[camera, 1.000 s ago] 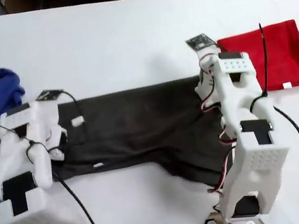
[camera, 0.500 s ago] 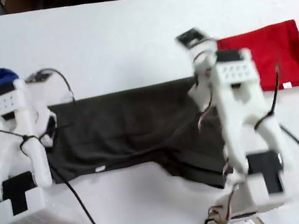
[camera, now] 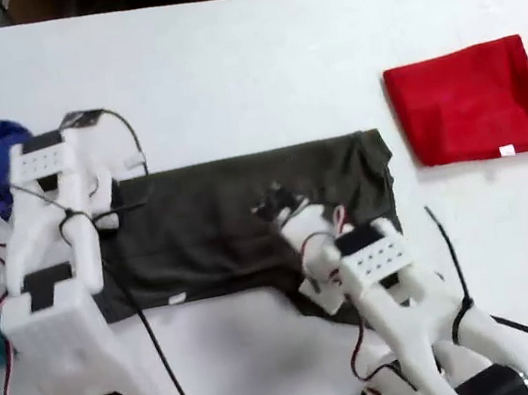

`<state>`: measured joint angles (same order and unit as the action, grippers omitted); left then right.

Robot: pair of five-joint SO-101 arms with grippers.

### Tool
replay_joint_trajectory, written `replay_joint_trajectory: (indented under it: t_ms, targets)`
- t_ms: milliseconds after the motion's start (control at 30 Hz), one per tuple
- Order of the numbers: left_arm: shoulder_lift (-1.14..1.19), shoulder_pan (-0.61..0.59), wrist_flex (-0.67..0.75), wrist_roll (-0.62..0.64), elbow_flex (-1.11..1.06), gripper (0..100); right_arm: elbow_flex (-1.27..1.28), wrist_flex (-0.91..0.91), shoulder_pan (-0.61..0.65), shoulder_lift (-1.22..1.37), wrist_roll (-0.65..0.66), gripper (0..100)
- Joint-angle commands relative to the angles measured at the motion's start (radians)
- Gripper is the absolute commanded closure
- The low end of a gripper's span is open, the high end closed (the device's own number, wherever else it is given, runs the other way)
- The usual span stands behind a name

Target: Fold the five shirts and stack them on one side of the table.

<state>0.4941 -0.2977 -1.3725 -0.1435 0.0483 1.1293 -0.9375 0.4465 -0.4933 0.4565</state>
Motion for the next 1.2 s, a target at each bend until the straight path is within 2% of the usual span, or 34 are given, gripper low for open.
replay_joint_trajectory:
  t_ms: [0,100,300,500,667,900,1167]
  targets:
    - [0.058,0.003,0.020,0.012,0.068,98,0.003,0.010,0.090,-0.045,0.005,97.8]
    - [0.103,0.003,0.020,0.012,0.073,98,-0.032,-0.021,0.108,-0.081,-0.003,97.8]
    - [0.123,-0.014,0.023,0.009,0.077,98,-0.155,-0.206,0.028,-0.252,0.000,96.7]
    - [0.127,-0.012,0.026,0.011,0.079,98,-0.163,-0.381,0.079,-0.381,0.005,86.1]
    - [0.129,-0.012,0.026,0.011,0.079,98,-0.089,-0.311,0.143,-0.387,0.005,86.1]
    - [0.129,-0.012,0.026,0.012,0.079,98,0.080,-0.156,0.143,-0.387,0.005,85.9]
    - [0.129,-0.012,0.026,0.012,0.079,98,0.092,-0.145,0.143,-0.357,0.006,85.8]
